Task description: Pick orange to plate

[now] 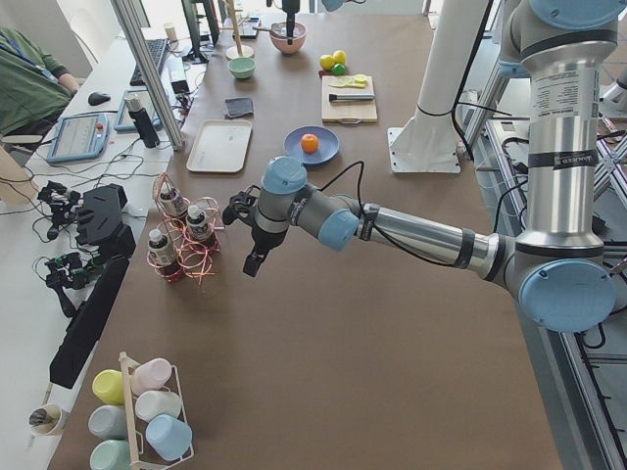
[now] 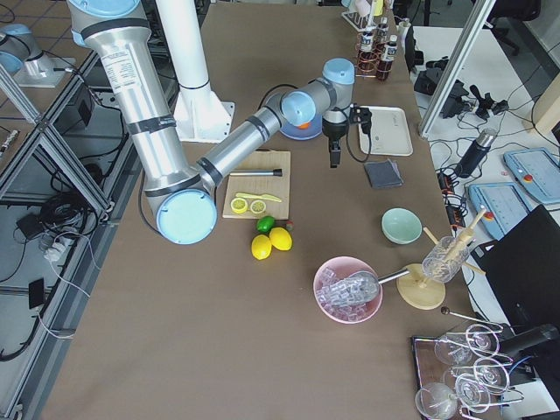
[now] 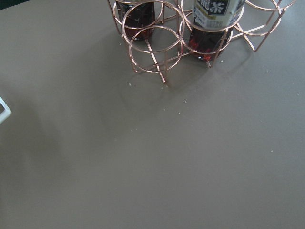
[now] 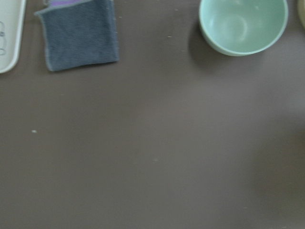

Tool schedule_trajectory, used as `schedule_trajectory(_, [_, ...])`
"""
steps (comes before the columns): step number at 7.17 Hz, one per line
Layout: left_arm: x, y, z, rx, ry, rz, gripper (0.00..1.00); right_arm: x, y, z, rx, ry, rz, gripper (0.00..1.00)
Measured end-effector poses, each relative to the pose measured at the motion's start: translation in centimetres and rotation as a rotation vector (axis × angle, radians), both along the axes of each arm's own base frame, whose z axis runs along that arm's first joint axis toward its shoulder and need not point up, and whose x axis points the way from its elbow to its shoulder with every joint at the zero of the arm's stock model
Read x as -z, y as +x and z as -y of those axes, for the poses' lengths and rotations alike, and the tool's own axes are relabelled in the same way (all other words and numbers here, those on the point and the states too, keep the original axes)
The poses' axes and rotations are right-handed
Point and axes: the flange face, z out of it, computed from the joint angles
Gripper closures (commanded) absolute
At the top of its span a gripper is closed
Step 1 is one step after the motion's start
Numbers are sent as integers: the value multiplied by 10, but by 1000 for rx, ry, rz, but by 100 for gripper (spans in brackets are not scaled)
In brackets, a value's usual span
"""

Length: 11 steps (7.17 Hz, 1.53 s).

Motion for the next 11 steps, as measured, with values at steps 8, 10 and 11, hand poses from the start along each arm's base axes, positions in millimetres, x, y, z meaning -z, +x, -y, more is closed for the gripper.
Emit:
schedule_trajectory(8, [-117, -75, -22, -89, -151, 37, 2, -296, 288, -43, 8, -115, 35, 0])
schedule_trajectory(10, [-116, -75, -21, -88, -151, 35, 2, -298, 289, -47, 2, -122, 35, 0])
schedule_trajectory(11, [-116, -75, -21, -90, -149, 34, 2, -299, 290, -48, 0, -126, 34, 0])
